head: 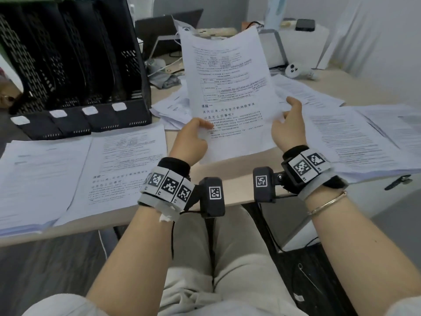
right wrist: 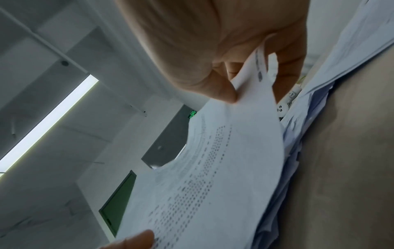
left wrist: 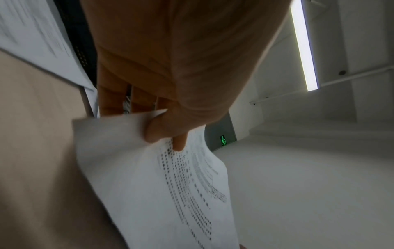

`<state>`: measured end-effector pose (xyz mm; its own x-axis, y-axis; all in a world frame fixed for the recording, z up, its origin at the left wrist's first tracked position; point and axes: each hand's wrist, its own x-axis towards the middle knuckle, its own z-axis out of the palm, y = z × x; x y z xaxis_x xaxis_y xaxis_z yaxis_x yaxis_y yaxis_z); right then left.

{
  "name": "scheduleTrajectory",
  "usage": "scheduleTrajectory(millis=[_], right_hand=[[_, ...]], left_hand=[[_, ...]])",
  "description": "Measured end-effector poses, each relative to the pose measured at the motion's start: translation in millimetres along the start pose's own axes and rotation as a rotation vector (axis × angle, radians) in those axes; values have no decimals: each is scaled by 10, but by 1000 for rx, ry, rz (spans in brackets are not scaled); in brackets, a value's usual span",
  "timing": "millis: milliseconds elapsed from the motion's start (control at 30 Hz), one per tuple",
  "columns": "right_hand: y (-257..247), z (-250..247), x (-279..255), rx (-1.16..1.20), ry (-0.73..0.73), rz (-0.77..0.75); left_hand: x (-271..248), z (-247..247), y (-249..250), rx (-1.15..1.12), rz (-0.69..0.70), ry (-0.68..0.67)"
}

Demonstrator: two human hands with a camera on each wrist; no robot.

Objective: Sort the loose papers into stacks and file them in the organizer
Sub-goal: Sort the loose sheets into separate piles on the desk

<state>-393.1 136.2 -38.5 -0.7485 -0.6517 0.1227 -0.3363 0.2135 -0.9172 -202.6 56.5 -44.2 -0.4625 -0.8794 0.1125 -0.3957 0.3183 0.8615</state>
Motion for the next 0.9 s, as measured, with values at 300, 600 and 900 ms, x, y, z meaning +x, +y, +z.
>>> scheduleTrajectory(millis=[300, 600, 900], right_hand=[[-274, 537, -28, 52, -51, -93], [-769, 1279, -393, 117, -389, -237], [-1041, 1715, -655, 97, -682, -253]], left_hand=[[-129, -496, -247, 4, -21, 168], [-254, -1494, -620, 38, -140, 548], [-468, -1991, -823, 106, -233, 753]])
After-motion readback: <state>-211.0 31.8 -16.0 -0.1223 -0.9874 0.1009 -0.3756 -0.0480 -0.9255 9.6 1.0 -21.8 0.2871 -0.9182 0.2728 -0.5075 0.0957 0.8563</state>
